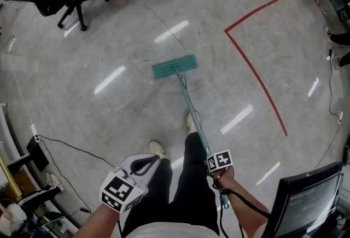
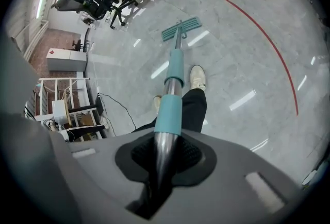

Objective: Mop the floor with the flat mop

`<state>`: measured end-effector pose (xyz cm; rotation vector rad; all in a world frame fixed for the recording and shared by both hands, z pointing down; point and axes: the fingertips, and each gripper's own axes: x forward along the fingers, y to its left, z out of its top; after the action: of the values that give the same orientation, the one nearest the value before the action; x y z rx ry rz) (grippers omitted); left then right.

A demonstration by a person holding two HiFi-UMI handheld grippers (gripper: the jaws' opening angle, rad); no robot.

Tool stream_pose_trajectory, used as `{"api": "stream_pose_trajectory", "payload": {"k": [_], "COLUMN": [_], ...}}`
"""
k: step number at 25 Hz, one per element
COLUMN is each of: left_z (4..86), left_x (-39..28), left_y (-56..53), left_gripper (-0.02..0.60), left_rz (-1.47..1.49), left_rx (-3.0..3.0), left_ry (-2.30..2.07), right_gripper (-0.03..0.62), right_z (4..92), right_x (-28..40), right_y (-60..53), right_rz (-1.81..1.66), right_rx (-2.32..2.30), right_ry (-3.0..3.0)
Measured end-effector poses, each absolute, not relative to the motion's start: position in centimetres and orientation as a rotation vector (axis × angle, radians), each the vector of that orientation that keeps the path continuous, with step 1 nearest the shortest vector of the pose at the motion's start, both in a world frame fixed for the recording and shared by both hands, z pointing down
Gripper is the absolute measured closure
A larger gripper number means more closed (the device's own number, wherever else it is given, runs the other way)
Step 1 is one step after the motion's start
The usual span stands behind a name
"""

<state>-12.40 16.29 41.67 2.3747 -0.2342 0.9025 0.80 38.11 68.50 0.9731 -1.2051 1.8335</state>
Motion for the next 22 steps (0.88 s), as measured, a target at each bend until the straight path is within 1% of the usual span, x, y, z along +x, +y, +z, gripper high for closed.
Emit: {"api": "stream_pose_trajectory", "payload": {"k": [7, 22], "left_z": [42.1, 42.8], "left_x": [-12.5, -11.3], "left_y": [16.2, 14.5], "left_gripper": [0.578, 0.578], "left_rz": [0.897, 0.872], "left_rx": [2.361, 2.339], "left_ry": [-0.232, -0.255], "right_gripper": [0.548, 0.548], "right_z": [69.2, 70.9], "right_x": [-0.3, 2.5], "right_y": [35.4, 26.0], "right_rz": [1.843, 1.815], "right_rx": [0.996, 1.015], "right_ry": [-1.224, -1.259]}}
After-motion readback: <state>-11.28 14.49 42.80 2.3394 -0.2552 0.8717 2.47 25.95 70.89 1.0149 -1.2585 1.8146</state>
